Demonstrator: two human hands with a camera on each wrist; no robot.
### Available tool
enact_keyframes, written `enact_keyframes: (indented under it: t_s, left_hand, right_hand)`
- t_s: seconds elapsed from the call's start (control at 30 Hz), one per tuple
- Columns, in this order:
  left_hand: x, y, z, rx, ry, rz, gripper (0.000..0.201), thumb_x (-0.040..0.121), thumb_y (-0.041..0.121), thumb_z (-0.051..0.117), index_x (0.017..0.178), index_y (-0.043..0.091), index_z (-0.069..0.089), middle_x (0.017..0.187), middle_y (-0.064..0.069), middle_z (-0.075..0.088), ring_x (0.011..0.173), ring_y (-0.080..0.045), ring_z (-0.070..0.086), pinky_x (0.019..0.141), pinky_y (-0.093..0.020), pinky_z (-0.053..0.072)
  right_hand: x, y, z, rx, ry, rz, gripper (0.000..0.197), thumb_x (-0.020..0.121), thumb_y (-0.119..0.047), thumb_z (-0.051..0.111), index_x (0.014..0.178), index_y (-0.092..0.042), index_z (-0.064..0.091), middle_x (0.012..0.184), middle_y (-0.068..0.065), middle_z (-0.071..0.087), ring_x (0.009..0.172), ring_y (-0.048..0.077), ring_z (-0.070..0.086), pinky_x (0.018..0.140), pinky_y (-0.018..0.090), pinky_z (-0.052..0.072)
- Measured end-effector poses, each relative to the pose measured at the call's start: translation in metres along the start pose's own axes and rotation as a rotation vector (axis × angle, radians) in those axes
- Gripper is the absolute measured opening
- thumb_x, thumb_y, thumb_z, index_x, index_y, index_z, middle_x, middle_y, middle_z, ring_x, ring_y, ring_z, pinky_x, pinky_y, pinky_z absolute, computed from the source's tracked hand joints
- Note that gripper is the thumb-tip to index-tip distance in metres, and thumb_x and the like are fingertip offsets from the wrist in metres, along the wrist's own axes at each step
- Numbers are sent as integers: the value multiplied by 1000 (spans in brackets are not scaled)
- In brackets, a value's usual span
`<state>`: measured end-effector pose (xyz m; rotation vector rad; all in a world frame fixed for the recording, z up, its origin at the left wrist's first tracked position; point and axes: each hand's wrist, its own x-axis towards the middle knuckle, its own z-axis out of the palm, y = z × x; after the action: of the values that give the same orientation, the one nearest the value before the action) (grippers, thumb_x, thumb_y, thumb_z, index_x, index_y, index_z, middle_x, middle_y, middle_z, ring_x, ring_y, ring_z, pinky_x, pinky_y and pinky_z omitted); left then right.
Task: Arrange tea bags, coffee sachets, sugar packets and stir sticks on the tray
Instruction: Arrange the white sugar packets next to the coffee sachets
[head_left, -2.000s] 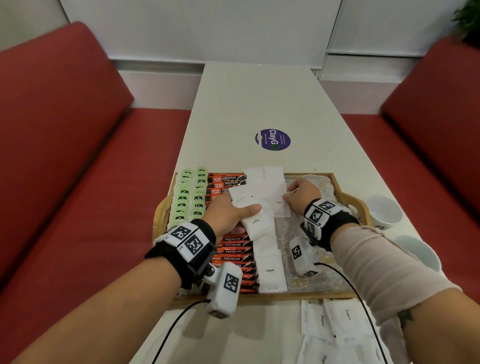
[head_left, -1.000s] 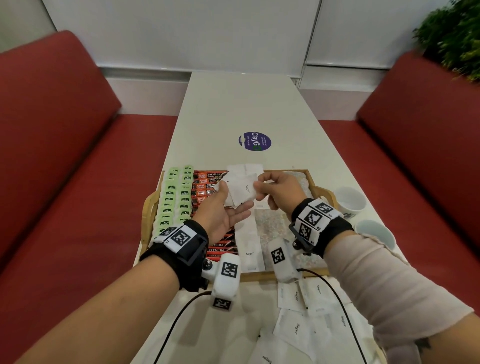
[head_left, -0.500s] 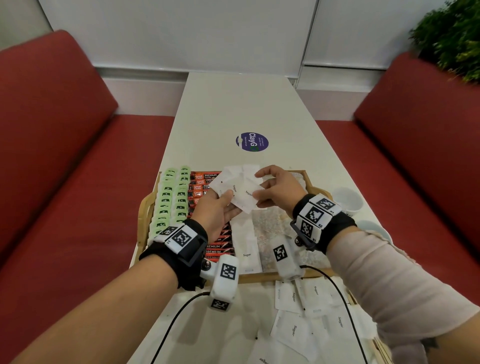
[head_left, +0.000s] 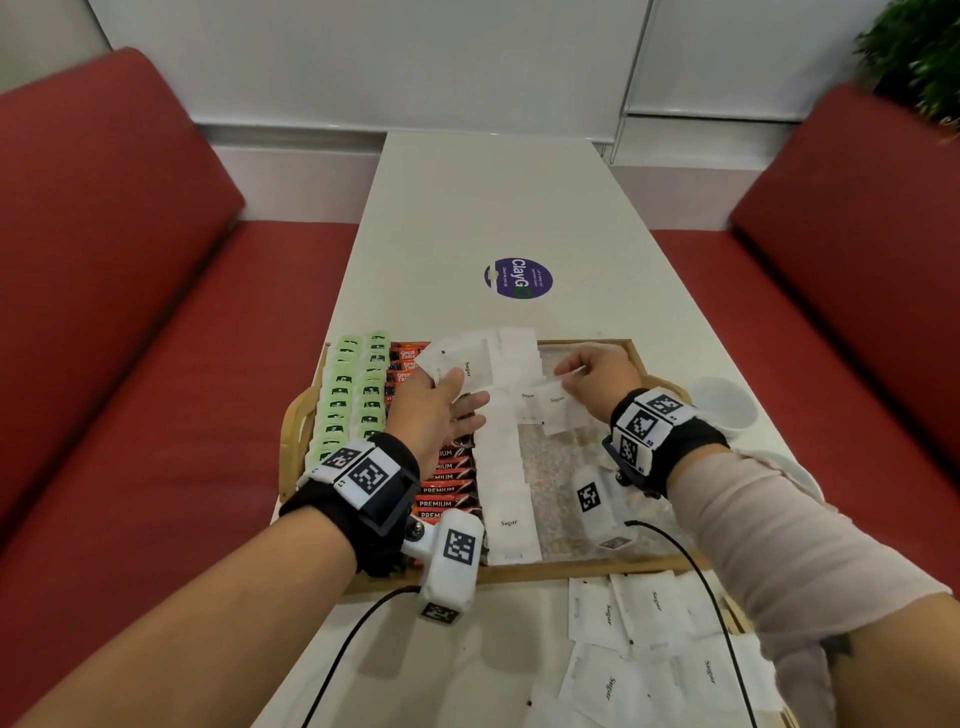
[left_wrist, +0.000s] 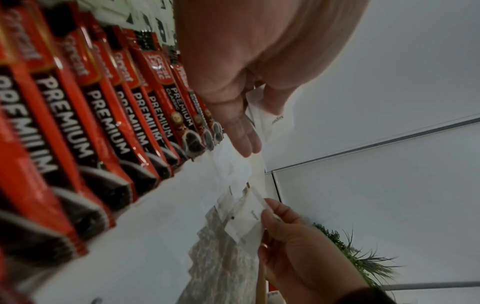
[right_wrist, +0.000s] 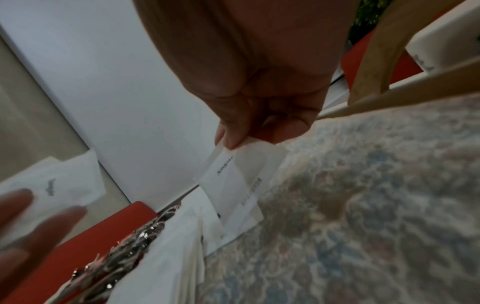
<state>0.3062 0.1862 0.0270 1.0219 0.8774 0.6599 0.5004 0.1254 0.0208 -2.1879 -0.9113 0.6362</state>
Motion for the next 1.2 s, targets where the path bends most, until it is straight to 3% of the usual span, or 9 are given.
enact_keyframes:
  t_s: [0.13,0.4,0.57,0.67,0.8,0.93,1.07,1.2]
  left_hand:
    - [4,0,-1,-14,0,-11,33,102,14,41,133,24,46,126,-4,59,91,-19,67,75,-31,58]
    - [10,-4,-5,-11,12,-36,33,100,14,46,133,20,48,122,-5,62,88,-19,68,70,-28,58]
    - [11,-5,-6,-11,15,-42,32,99,14,49,131,17,49,121,-6,63,86,-19,69,62,-25,58]
    - [10,-4,-6,-9,16,-48,31,98,13,51,128,16,51,119,-6,64,84,-19,69,60,-23,58]
    - [4,-2,-7,55,4,-44,30,95,11,55,125,17,53,112,-5,66,82,-19,69,63,-25,59]
    - [-8,-4,-4,135,-4,-13,32,92,11,60,123,20,55,105,-2,69,77,-16,69,57,-22,57]
    - [-22,-4,3,137,-9,14,29,90,13,63,116,24,56,99,1,70,73,-14,68,60,-23,56]
    - [-33,-3,7,125,9,28,25,96,24,55,121,24,54,103,1,68,71,-12,69,59,-25,56]
  right_hand:
    - [7,7,14,2,-15,77,12,88,-6,58,85,-17,62,87,2,59,82,19,55,56,23,41]
    - [19,11,32,45,-31,101,24,79,-6,69,70,-25,57,81,4,63,80,26,60,80,41,56]
    - [22,13,35,33,-46,94,23,79,-8,71,72,-23,55,79,3,62,79,25,61,77,40,56]
    - [20,11,33,-1,-18,82,15,82,-16,70,83,-20,56,88,3,62,82,24,61,75,35,53]
    - [6,-7,25,27,80,-131,14,92,-21,56,102,-12,62,92,1,61,89,21,57,80,33,46]
    - [-17,-28,16,93,-34,-312,12,92,-24,58,93,-15,67,86,-3,65,82,14,59,78,33,49]
    - [-35,-38,9,-50,-220,-328,10,85,-26,68,91,-18,68,83,1,64,70,11,55,70,30,48]
    - [-50,-39,2,18,-172,-296,7,80,-25,74,80,-21,68,65,-3,57,59,10,50,62,25,41]
